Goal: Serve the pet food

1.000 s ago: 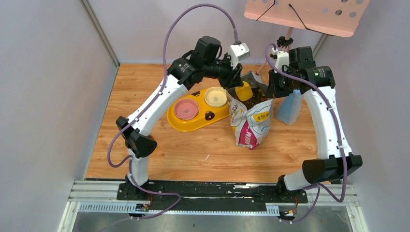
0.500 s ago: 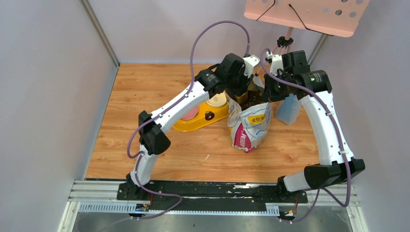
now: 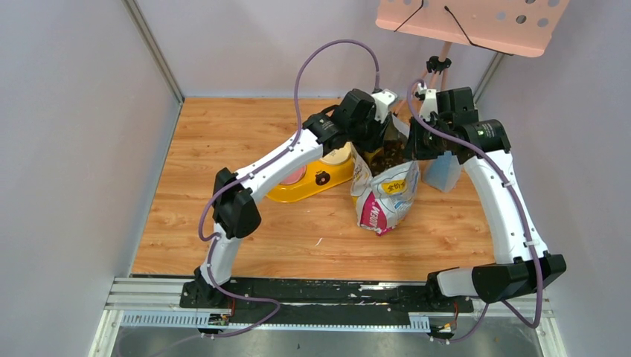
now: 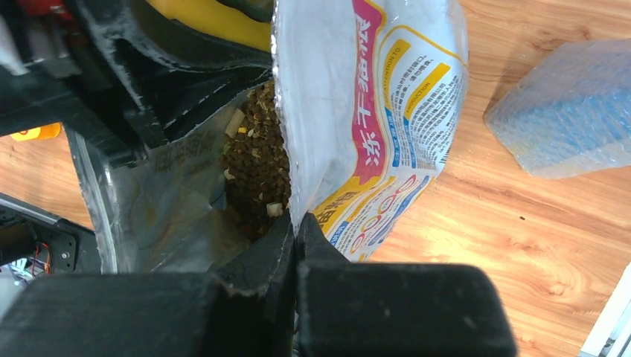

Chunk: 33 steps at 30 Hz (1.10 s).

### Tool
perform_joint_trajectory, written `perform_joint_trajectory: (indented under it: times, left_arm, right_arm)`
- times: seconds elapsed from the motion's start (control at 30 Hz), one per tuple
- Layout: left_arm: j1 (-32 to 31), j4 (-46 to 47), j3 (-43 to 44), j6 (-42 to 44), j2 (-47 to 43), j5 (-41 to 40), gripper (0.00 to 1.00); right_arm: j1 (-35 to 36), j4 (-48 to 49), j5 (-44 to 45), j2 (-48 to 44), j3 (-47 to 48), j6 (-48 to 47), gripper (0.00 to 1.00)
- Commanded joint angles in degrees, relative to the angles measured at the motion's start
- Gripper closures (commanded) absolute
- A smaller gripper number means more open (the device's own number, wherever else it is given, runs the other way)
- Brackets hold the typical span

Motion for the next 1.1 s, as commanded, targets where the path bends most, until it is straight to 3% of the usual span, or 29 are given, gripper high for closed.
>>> perform_joint_trajectory:
  times: [0.0,0.27,0.37,0.57,0.87,1.07]
  left_arm:
    - [-0.18,-2.07,-4.59,-8.16,3.56,20.74,1.00]
    - [5.20,1.07,-3.88,-10.15,1.72,30.44,1.00]
    - [7.29,4.12,-3.54,-13.46,1.58,36.65,1.00]
    - [10.11,9.67,-2.23,-21.61,2.17,41.74,1.00]
    - [11.94,14.09,-0.82,-29.89,-0.39,39.37,1.00]
    - [13.27,9.30,-0.76,-30.98,-3.83,30.76,1.00]
  right_arm:
    - [-0.77,4.08,-2.49,-1.26,-1.32,3.10,1.00]
    - [-2.40,4.16,-0.87,-1.11,-1.60,2.26,1.00]
    - [-2.66,4.18,0.14,-1.28,-1.85,1.78,1.00]
    - [-2.93,4.06,1.50,-1.64,-2.79,0.03,1.00]
    - [-2.94,4.27,5.13,-3.03,-5.21,-3.34,1.00]
    - [-2.98,4.43,6.77,-2.89,-4.06,-4.76,1.00]
